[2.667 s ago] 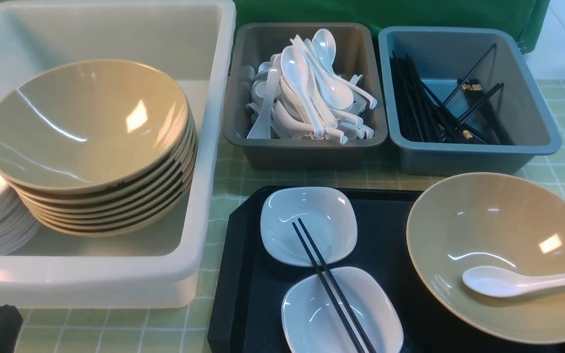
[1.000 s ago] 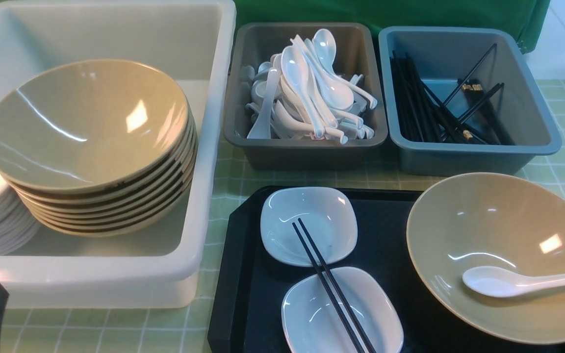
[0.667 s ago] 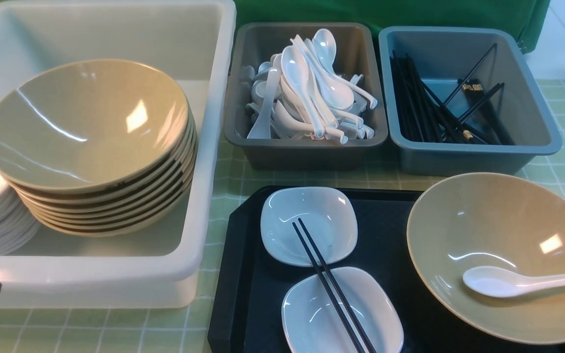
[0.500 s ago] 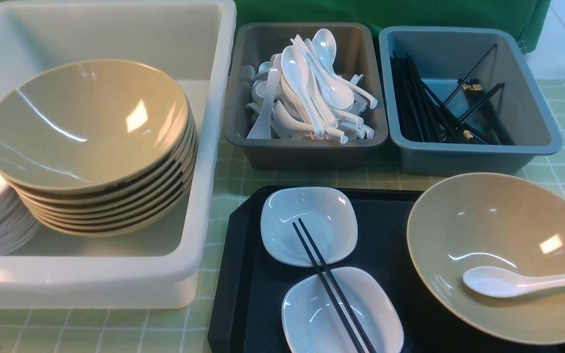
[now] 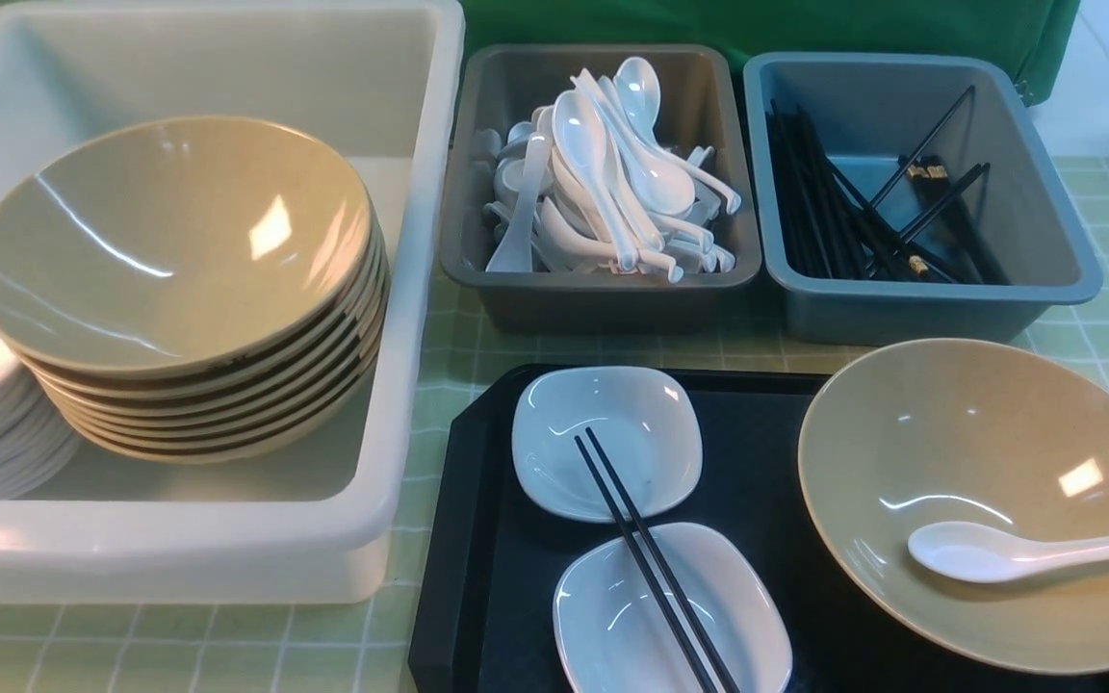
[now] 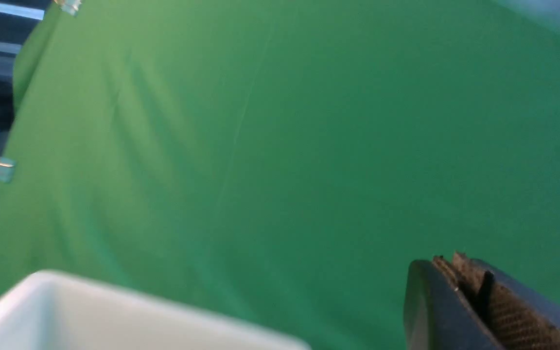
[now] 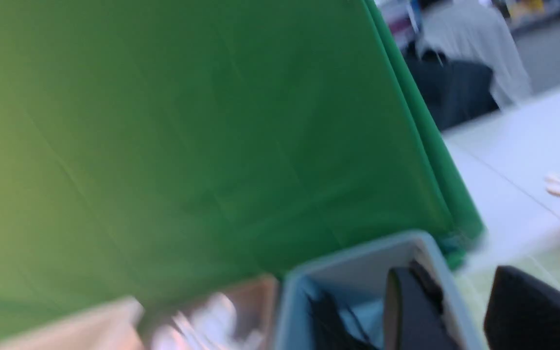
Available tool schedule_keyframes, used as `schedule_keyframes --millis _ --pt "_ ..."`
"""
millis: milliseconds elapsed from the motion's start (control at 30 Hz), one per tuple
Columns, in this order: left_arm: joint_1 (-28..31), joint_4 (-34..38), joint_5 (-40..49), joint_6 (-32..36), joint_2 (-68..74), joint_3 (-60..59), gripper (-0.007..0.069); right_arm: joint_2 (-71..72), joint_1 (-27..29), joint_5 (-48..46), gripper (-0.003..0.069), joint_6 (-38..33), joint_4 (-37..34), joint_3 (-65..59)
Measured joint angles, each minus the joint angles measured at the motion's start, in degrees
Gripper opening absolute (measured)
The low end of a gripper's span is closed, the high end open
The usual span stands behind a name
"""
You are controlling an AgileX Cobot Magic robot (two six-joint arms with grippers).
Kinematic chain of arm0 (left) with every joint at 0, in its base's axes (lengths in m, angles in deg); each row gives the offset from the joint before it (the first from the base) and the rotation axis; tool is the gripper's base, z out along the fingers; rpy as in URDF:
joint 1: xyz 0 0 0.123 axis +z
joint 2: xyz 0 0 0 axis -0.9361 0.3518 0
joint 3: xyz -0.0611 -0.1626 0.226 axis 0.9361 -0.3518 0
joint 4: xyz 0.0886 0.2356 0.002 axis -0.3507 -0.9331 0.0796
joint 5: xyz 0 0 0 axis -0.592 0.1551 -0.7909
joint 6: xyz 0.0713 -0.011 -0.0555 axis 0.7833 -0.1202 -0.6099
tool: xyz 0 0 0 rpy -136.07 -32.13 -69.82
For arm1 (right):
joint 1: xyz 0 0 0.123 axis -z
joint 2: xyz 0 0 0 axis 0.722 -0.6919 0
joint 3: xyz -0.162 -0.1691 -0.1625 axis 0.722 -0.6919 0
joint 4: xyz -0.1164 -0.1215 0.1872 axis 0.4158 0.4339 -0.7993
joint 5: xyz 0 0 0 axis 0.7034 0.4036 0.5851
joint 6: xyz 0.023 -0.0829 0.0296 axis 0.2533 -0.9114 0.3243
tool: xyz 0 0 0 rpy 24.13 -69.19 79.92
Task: On green table put chopsticks spoon bowls plates into blue grey white boxes.
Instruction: 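Reach down and grasp the white spoon resting in the bowl with the right gripper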
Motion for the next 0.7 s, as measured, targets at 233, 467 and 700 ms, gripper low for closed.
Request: schedule_keyframes --millis 233,467,700 --pt "-2.33 -6.69 23.75 1.31 14.84 13.65 -0.0001 -14.87 0.0 -12.29 0.0236 -16.89 -0.05 10.0" --pt "-9.0 -4.06 25.42 3.16 15.28 9.72 -0.0001 -21.5 0.0 -18.03 0.0236 -19.56 -2.62 10.48" --pt "-18.01 10.35 30.6 18.45 16.34 5.87 -0.0001 -36.08 -0.36 -45.35 0.0236 -40.4 -13.01 23.84"
